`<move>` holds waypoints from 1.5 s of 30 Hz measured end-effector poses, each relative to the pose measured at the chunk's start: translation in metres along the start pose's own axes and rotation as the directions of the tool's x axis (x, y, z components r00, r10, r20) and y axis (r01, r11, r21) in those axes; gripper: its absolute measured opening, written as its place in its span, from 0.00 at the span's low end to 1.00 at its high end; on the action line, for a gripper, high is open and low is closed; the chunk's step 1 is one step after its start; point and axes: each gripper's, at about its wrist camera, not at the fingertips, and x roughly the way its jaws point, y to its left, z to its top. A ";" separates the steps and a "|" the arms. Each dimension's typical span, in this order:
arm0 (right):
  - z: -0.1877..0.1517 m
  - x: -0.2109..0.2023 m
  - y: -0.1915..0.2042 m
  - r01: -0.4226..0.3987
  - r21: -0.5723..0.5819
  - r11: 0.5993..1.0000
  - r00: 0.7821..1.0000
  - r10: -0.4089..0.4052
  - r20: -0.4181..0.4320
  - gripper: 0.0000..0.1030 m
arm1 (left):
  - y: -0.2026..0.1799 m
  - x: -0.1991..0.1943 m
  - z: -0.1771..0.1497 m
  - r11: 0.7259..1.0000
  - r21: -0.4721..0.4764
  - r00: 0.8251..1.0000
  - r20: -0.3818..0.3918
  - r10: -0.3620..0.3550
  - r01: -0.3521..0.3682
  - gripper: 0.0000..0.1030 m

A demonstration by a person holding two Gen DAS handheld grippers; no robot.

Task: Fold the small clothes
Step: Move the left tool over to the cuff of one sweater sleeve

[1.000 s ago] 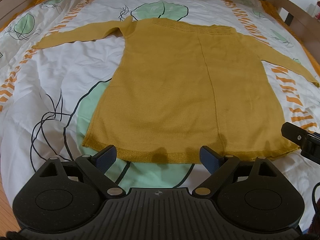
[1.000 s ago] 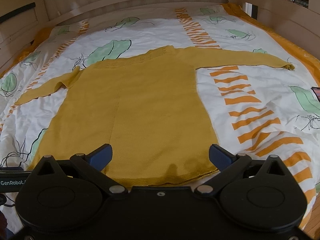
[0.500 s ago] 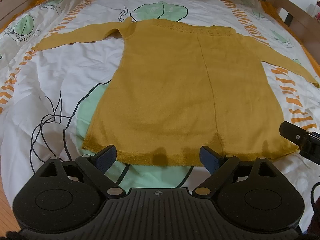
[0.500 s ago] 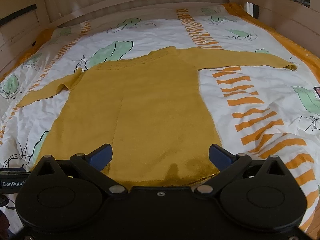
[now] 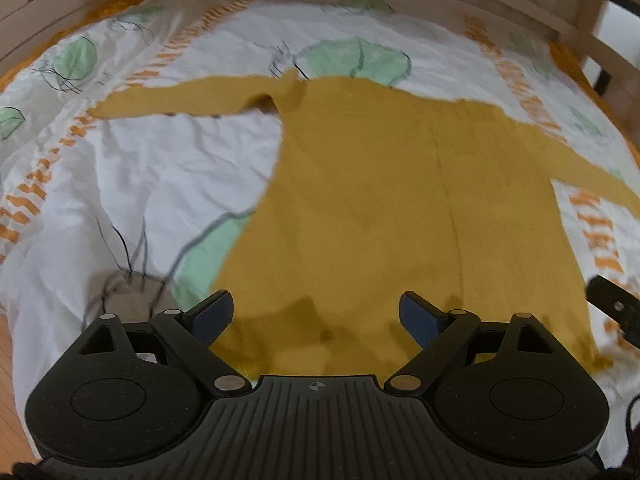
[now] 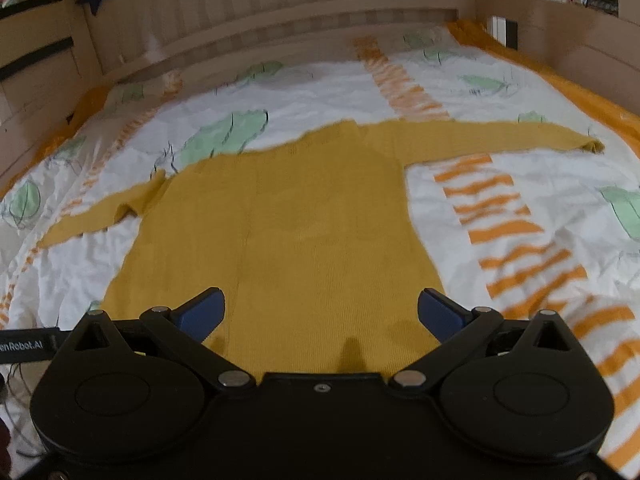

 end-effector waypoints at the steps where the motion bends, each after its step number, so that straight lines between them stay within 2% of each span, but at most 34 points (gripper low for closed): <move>1: 0.002 0.002 0.001 -0.007 -0.004 1.000 1.000 0.007 0.020 0.99 | 0.004 0.002 0.004 1.000 -0.007 1.000 0.011 0.005 -0.005 0.88; 5: 0.012 0.013 0.005 -0.056 -0.032 0.998 0.996 0.058 0.071 0.99 | 0.022 0.012 0.024 0.999 -0.040 0.999 0.053 -0.002 0.004 0.87; 10: 0.023 0.033 0.013 -0.108 -0.037 0.993 0.990 0.111 0.087 0.99 | 0.054 0.030 0.045 0.986 -0.127 0.991 0.090 -0.099 0.110 0.87; 12: 0.029 0.042 0.017 -0.131 -0.022 0.991 0.987 0.133 0.090 0.99 | 0.064 0.038 0.054 0.981 -0.145 0.988 0.101 -0.113 0.127 0.88; 17: 0.048 0.068 0.032 -0.145 -0.029 0.989 0.984 0.147 0.103 0.99 | 0.081 0.055 0.079 0.990 -0.129 0.991 0.132 -0.039 0.056 0.88; 24: 0.066 0.106 0.060 -0.144 -0.087 0.986 0.979 0.155 0.132 0.99 | 0.116 0.076 0.115 0.989 -0.145 0.978 0.202 0.042 -0.012 0.88; 29: 0.065 0.138 0.076 -0.110 -0.119 0.987 0.981 0.127 0.147 0.99 | 0.149 0.096 0.137 0.984 -0.172 0.965 0.248 0.084 -0.042 0.88; 35: 0.062 0.187 0.087 -0.015 -0.119 0.993 0.990 0.031 0.135 0.99 | 0.187 0.121 0.153 0.977 -0.205 0.953 0.279 0.121 -0.064 0.88; 40: 0.059 0.205 0.094 -0.025 -0.075 0.997 0.993 0.033 0.109 0.99 | 0.212 0.139 0.165 0.969 -0.230 0.941 0.300 0.158 -0.089 0.88; 45: 0.053 0.219 0.106 -0.026 -0.069 0.997 0.994 0.033 0.109 0.99 | 0.243 0.160 0.181 0.952 -0.287 0.940 0.280 0.194 -0.111 0.88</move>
